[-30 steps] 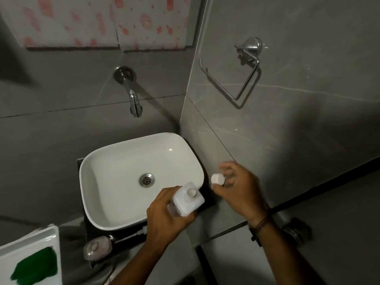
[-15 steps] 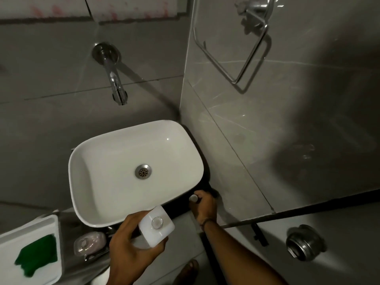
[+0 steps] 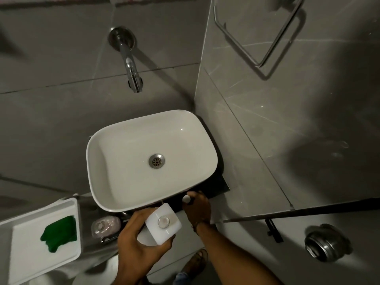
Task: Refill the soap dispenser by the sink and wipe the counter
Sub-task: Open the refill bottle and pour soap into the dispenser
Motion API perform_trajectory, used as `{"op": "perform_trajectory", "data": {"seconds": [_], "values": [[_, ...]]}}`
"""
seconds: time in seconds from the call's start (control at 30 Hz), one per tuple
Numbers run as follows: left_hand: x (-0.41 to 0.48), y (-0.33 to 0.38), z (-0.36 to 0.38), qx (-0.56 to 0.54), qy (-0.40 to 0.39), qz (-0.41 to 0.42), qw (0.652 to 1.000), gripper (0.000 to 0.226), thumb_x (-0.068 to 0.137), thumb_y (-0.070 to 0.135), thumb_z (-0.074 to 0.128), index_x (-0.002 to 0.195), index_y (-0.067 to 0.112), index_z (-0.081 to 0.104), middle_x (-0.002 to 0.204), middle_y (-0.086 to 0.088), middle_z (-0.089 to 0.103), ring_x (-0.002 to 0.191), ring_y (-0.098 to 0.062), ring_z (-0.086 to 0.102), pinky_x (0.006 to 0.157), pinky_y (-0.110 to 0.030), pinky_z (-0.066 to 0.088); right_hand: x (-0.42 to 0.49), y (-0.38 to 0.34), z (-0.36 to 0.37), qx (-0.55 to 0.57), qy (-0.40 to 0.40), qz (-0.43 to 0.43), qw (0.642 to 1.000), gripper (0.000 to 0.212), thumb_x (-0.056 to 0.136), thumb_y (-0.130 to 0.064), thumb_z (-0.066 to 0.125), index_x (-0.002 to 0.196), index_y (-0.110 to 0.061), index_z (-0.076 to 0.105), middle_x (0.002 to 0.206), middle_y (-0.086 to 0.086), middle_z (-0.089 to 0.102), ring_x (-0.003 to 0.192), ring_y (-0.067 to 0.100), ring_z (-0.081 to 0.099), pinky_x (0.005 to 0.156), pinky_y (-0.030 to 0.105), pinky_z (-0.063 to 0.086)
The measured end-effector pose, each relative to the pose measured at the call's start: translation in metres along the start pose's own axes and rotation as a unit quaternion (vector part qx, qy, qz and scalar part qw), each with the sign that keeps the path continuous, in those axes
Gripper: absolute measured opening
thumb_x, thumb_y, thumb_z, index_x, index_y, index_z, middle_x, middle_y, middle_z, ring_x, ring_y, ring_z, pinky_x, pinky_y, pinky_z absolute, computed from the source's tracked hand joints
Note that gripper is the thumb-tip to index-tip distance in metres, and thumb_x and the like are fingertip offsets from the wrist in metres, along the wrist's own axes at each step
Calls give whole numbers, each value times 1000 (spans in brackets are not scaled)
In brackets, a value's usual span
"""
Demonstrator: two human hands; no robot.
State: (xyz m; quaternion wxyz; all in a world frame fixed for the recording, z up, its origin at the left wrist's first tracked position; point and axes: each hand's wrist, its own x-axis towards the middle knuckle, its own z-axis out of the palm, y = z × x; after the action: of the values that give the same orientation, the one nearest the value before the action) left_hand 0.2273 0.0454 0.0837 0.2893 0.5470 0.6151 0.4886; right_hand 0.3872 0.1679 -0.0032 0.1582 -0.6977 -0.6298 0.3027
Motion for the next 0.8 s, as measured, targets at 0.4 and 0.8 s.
{"op": "perform_trajectory", "data": {"seconds": [0.4, 0.8], "values": [[-16, 1, -35, -14, 20, -7, 1000, 68, 57, 28, 99, 120, 31, 73, 115, 6, 75, 103, -17, 74, 86, -21, 55, -13, -4, -4, 90, -21, 42, 995, 14, 81, -12, 79, 92, -6, 72, 104, 14, 68, 98, 32, 64, 76, 36, 52], [-76, -39, -141, 16, 69, -51, 996, 72, 51, 18, 102, 117, 29, 75, 114, 9, 76, 104, -10, 74, 83, -23, 59, -118, -79, 77, 155, -89, -114, 977, 48, 78, -9, 74, 120, -31, 66, 124, -18, 61, 112, 6, 61, 92, 35, 58]]}}
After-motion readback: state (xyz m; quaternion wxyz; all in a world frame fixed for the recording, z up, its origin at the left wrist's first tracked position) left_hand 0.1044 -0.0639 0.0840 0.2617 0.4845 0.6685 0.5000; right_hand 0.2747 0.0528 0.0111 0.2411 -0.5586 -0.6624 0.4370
